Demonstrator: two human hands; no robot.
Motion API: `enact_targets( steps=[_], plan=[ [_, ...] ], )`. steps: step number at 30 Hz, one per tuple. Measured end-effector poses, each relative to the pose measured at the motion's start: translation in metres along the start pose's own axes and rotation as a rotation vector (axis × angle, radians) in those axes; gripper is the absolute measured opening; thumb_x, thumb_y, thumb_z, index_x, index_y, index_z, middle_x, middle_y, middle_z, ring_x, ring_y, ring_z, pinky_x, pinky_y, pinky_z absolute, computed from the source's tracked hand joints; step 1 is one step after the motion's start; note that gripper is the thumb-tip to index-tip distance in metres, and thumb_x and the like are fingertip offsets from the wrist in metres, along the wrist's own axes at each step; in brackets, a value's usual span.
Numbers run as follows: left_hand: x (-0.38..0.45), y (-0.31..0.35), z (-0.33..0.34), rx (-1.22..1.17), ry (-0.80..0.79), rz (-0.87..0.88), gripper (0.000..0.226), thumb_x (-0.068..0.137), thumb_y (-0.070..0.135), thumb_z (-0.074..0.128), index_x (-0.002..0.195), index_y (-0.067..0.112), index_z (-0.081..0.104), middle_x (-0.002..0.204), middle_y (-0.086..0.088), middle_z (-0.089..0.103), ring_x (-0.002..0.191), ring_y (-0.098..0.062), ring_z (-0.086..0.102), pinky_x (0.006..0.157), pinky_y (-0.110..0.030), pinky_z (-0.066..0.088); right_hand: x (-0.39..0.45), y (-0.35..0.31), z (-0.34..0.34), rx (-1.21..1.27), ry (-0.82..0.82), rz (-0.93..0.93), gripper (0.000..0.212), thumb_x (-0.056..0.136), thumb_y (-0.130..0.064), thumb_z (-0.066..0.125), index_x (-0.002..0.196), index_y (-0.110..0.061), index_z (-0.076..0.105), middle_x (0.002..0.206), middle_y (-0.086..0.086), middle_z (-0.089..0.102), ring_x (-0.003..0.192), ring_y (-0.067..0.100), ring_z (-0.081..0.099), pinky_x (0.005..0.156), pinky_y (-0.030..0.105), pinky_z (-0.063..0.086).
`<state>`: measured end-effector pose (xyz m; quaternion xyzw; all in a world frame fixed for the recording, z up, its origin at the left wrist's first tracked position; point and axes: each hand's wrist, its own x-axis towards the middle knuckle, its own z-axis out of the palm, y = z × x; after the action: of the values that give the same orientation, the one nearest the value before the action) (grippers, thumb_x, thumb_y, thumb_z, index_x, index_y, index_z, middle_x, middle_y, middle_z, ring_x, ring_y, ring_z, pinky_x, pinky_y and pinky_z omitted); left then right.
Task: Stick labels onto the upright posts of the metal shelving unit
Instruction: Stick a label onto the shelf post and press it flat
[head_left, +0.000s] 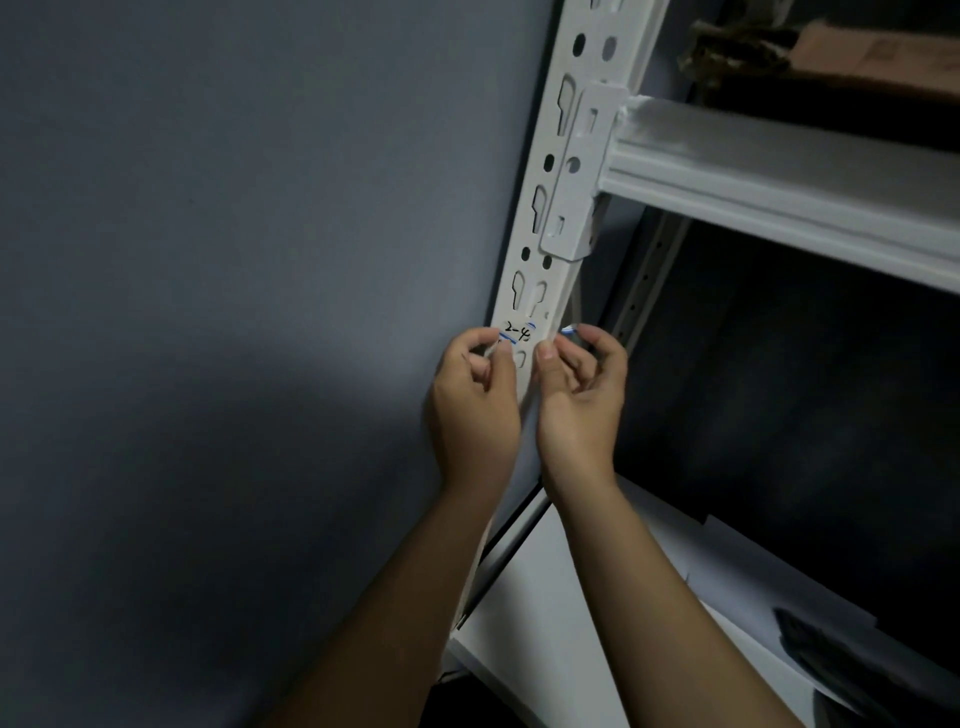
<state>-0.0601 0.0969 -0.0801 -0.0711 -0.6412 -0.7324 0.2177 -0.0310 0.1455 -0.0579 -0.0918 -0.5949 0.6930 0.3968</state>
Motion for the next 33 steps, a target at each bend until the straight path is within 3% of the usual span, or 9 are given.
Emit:
enact_targets(
  steps=[3, 5, 7, 10, 13, 21, 24, 33],
  plan=[
    [0.001, 0.004, 0.003, -0.078, -0.01, -0.049, 0.008, 0.09, 0.022, 0.06, 0.083, 0.026, 0.061, 0.061, 0.002, 0.059, 0.055, -0.02, 0.056, 0.06, -0.046, 0.053, 0.0, 0.001, 0.001, 0.008, 0.018, 0.012, 0.03, 0.091, 0.002, 0.058, 0.111, -0.017, 0.045, 0.101, 0.004, 0.061, 0.09, 0.001, 0.063, 0.081, 0.012, 0.05],
    [-0.007, 0.008, 0.004, -0.084, -0.089, -0.038, 0.015, 0.091, 0.021, 0.061, 0.079, 0.028, 0.06, 0.064, 0.006, 0.063, 0.059, -0.013, 0.061, 0.06, -0.033, 0.053, 0.0, 0.002, 0.0, 0.02, 0.016, 0.029, 0.03, 0.091, 0.002, 0.058, 0.112, -0.016, 0.046, 0.104, 0.006, 0.061, 0.098, 0.011, 0.064, 0.088, 0.02, 0.052],
    [-0.013, 0.005, 0.001, -0.072, -0.102, -0.039, 0.019, 0.09, 0.021, 0.062, 0.074, 0.03, 0.059, 0.061, 0.012, 0.062, 0.058, -0.003, 0.059, 0.057, -0.021, 0.049, 0.0, 0.0, -0.002, 0.025, 0.003, 0.038, 0.03, 0.091, 0.002, 0.058, 0.114, -0.014, 0.045, 0.103, 0.004, 0.062, 0.094, 0.007, 0.065, 0.087, 0.019, 0.053],
    [-0.007, -0.004, -0.004, 0.0, -0.029, -0.005, 0.015, 0.089, 0.029, 0.061, 0.074, 0.031, 0.057, 0.059, 0.006, 0.057, 0.055, -0.017, 0.058, 0.057, -0.036, 0.052, 0.003, -0.002, -0.005, -0.01, -0.041, 0.017, 0.031, 0.09, 0.0, 0.059, 0.113, -0.015, 0.045, 0.099, 0.0, 0.062, 0.08, -0.008, 0.064, 0.074, 0.008, 0.049],
    [0.003, -0.001, -0.005, 0.077, 0.0, 0.059, 0.007, 0.089, 0.032, 0.056, 0.081, 0.031, 0.056, 0.061, 0.003, 0.056, 0.058, -0.028, 0.061, 0.059, -0.045, 0.052, 0.004, -0.002, -0.005, -0.007, -0.033, 0.011, 0.031, 0.09, 0.001, 0.059, 0.113, -0.013, 0.044, 0.097, 0.0, 0.061, 0.076, -0.012, 0.063, 0.07, 0.005, 0.046],
    [0.01, 0.0, -0.006, 0.234, 0.007, 0.033, 0.013, 0.089, 0.034, 0.054, 0.088, 0.025, 0.063, 0.065, -0.001, 0.062, 0.062, -0.03, 0.065, 0.061, -0.044, 0.053, 0.003, 0.0, -0.004, 0.01, -0.022, 0.017, 0.03, 0.09, 0.001, 0.06, 0.107, -0.018, 0.045, 0.101, 0.006, 0.062, 0.084, -0.003, 0.063, 0.075, 0.007, 0.046],
    [0.007, 0.001, -0.003, 0.241, 0.021, 0.029, 0.014, 0.088, 0.033, 0.055, 0.091, 0.023, 0.065, 0.068, -0.001, 0.065, 0.062, -0.029, 0.065, 0.06, -0.044, 0.053, 0.003, 0.001, -0.004, 0.016, -0.027, 0.013, 0.029, 0.09, 0.001, 0.06, 0.107, -0.017, 0.045, 0.099, 0.004, 0.061, 0.079, -0.008, 0.063, 0.073, 0.006, 0.046],
    [0.008, 0.003, 0.001, 0.207, 0.054, -0.022, 0.007, 0.087, 0.034, 0.058, 0.081, 0.03, 0.059, 0.061, 0.003, 0.061, 0.061, -0.028, 0.065, 0.061, -0.043, 0.054, 0.003, 0.0, -0.006, 0.031, -0.036, 0.029, 0.03, 0.09, 0.001, 0.06, 0.113, -0.009, 0.044, 0.103, 0.01, 0.061, 0.084, -0.001, 0.063, 0.076, 0.008, 0.048]
  ],
)
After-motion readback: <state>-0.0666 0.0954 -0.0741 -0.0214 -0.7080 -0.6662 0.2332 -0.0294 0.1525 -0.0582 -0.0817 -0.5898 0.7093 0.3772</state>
